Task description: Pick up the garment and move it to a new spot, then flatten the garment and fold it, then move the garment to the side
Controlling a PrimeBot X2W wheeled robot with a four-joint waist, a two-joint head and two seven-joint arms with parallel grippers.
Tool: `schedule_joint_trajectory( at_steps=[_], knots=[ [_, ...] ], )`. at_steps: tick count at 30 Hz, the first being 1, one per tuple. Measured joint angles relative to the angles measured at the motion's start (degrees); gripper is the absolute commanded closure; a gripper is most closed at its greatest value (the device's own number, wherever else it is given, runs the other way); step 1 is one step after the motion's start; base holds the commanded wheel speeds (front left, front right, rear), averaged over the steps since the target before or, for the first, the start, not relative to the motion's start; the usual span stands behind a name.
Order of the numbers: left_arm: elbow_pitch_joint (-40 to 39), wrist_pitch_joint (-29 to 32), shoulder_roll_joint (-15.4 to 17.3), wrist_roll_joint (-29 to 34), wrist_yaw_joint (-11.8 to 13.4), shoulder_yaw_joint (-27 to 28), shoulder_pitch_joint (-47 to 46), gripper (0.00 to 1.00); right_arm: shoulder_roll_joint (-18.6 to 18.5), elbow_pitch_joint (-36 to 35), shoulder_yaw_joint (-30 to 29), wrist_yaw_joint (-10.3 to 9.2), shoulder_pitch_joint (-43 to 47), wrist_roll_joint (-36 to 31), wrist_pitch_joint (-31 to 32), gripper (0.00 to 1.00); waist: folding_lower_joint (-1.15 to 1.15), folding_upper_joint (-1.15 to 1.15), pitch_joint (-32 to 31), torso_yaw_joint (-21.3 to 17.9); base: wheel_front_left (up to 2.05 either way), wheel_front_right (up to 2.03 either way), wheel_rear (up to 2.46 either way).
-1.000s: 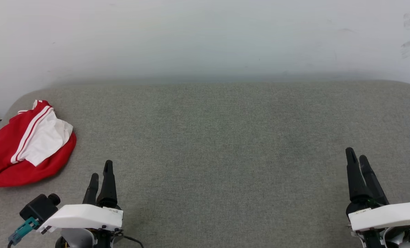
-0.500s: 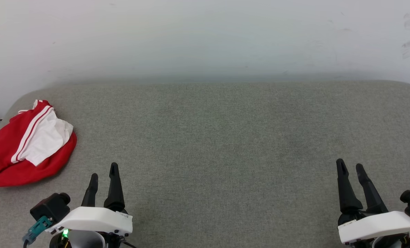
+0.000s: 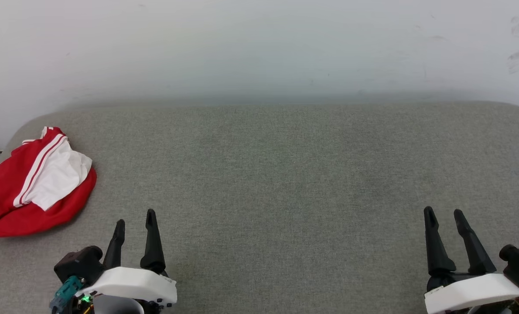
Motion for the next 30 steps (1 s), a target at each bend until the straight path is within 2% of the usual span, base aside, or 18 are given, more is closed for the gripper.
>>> schedule_joint_trajectory(
  at_steps=[30],
  knots=[
    [-1.44, -3.86, 0.03, 13.94, 0.37, -1.9, 1.68, 0.0, -0.01, -3.12, 0.68, 0.01, 1.85, -12.22, -3.83, 0.0, 0.0, 0.0, -0.26, 0.23, 0.0, 0.0, 0.0]
  ],
)
